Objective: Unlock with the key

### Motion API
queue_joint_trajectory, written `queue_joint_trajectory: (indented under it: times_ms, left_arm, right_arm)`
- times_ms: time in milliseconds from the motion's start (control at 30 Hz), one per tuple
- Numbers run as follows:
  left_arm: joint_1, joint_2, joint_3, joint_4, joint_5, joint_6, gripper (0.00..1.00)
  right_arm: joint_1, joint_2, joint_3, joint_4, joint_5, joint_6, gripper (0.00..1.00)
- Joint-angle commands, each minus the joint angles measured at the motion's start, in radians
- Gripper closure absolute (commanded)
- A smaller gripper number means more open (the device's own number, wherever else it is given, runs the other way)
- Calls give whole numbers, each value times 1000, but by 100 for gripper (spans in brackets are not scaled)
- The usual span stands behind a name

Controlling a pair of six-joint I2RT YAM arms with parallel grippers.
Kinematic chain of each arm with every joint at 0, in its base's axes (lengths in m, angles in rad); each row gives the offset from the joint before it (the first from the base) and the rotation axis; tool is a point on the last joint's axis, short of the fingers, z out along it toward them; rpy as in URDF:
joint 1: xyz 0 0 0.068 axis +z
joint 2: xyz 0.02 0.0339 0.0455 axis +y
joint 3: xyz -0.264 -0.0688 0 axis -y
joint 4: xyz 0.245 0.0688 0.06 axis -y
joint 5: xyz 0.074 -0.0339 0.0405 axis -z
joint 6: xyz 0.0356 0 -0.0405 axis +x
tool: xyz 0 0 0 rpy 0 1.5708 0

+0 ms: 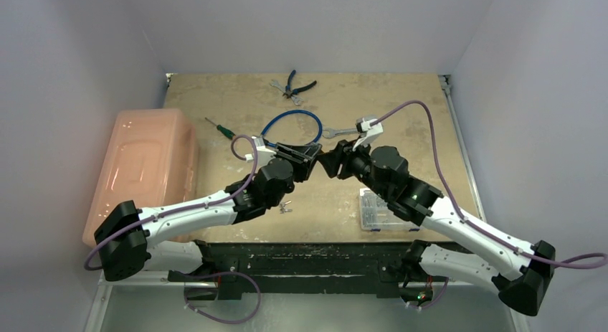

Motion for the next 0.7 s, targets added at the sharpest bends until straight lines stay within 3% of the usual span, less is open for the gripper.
queue_joint_trajectory:
  times_ms: [0, 667]
  left_arm:
    - [-5, -26, 41, 19, -27, 32, 100]
    - [-5, -39, 36, 19, -26, 29, 100]
  right_arm:
    - [5, -51, 55, -93, 11, 51, 51]
    - [5, -7, 26, -59, 51, 47, 73]
